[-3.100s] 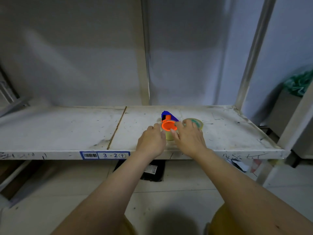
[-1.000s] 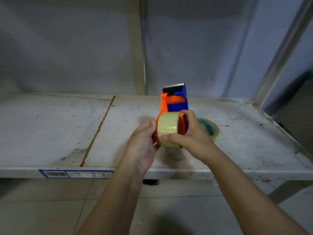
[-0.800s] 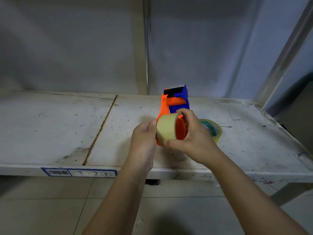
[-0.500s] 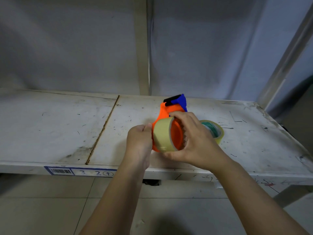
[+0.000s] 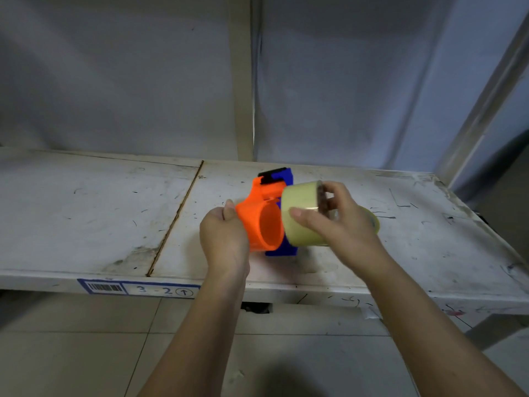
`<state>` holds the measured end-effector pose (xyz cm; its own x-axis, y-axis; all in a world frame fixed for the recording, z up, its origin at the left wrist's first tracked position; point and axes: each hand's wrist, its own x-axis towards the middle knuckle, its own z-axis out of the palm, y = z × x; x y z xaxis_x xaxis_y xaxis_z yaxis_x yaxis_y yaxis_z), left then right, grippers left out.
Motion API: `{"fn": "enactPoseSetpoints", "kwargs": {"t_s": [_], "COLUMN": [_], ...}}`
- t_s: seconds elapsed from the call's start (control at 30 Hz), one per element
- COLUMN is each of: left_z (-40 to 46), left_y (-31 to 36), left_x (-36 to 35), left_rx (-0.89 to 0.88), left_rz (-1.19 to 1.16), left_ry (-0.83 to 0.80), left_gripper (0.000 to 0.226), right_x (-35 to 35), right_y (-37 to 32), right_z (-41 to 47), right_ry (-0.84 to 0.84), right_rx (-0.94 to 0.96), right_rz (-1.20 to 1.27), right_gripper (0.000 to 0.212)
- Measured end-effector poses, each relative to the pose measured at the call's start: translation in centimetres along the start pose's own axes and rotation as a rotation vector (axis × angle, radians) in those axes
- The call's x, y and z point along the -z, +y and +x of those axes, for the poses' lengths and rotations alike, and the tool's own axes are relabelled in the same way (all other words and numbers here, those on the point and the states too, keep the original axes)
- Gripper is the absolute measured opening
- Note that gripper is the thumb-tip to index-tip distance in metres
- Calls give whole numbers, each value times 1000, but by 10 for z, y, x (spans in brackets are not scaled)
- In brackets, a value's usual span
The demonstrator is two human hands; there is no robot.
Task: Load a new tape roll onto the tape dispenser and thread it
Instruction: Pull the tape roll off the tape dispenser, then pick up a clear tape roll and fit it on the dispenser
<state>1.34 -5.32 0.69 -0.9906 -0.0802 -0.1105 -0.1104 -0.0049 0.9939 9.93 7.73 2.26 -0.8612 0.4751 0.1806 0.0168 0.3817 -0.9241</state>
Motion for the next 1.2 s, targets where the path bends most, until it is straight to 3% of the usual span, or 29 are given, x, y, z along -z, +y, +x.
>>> {"fn": "enactPoseSetpoints", "kwargs": {"t_s": [0.1,0.23,0.37,0.47,0.57,0.7,0.9,1.03,1.2], "left_z": [-2,-4,-5,0,6,14,19,24,24], "left_y": [3,6,17,15,6,1,4,3,2], "left_x": [3,3,3,5,4,3,3,5,8], "left_rx": [-7,233,407,516,518,528,561,556,554], "left_rz": [-46,-272,-477,-630,-706,-791,-790,-734,-710], "left_ry": [50,12,-138,-99,-28,-18,9,4,-23], "left_gripper": [38,31,25,26,35,37,18,13,18], "right_x": [11,14,26,43,40,5,-34,-48,-47], "right_y": [2,2,3,2,7,20,44,52,58], "right_z": [5,6,7,6,2,5,41,57,57], "right_ry": [22,-37,25,-90,-211,-177,51,52,4], "right_rx": [-49,-31,-53,-102,-152,-69,88,102,77], "right_rz": [9,-20,-73,-405,-728,-909,-1093,-1177,-1211], "right_gripper": [71,80,82,87,97,94,81,73,85]}}
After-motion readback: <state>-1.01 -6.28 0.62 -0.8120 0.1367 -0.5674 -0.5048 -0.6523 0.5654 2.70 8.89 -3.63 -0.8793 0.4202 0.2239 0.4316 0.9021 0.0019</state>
